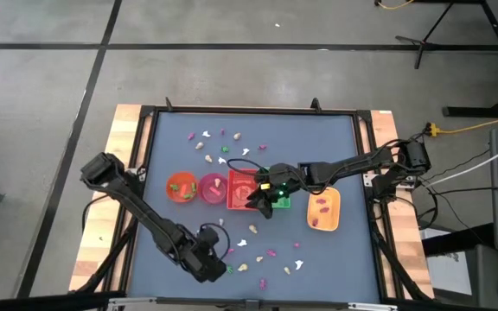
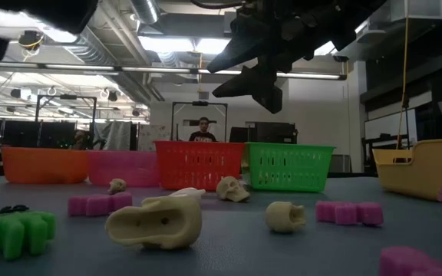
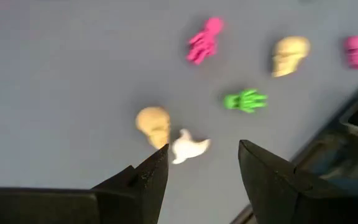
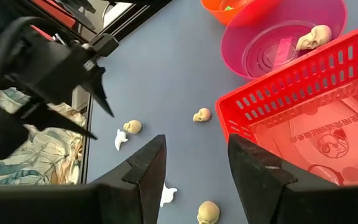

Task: Sort Halloween decoration
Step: Put the yellow skeleton toy into the pink bin

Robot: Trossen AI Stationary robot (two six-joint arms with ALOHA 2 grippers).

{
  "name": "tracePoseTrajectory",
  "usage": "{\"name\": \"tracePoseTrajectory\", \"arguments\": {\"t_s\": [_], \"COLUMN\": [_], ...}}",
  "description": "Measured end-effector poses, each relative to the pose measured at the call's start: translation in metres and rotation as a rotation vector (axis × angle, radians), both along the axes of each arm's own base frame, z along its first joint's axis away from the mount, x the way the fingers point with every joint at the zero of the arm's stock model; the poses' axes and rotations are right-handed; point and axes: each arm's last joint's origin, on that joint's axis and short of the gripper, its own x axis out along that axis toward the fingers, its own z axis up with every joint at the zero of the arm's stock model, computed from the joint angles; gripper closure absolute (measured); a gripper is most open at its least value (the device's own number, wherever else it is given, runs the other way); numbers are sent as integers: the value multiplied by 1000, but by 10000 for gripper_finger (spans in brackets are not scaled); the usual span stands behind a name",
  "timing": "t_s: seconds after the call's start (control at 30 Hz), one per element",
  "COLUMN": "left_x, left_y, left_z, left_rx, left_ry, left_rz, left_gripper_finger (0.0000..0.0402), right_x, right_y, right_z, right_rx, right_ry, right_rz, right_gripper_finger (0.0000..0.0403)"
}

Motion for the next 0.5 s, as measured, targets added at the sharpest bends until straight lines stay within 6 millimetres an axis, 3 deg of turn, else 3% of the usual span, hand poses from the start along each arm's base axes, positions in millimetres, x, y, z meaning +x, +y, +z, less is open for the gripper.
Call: {"name": "tracePoseTrajectory", "arguments": {"t_s": [0.17,0.5], "left_x": [-4,0], "left_y": [3,3], "left_z": [-7,-17], "left_rx": [24,91], "left_ry": [82,56], "left_rz": [34,52], "left_gripper_finger": [225,225], "right_x": [0,0], "right_y": [0,0], "right_z": [0,0], "right_rx": [0,-27], "right_ry": [0,-6], "right_rz": [0,5], "right_gripper_finger": [230,230]}}
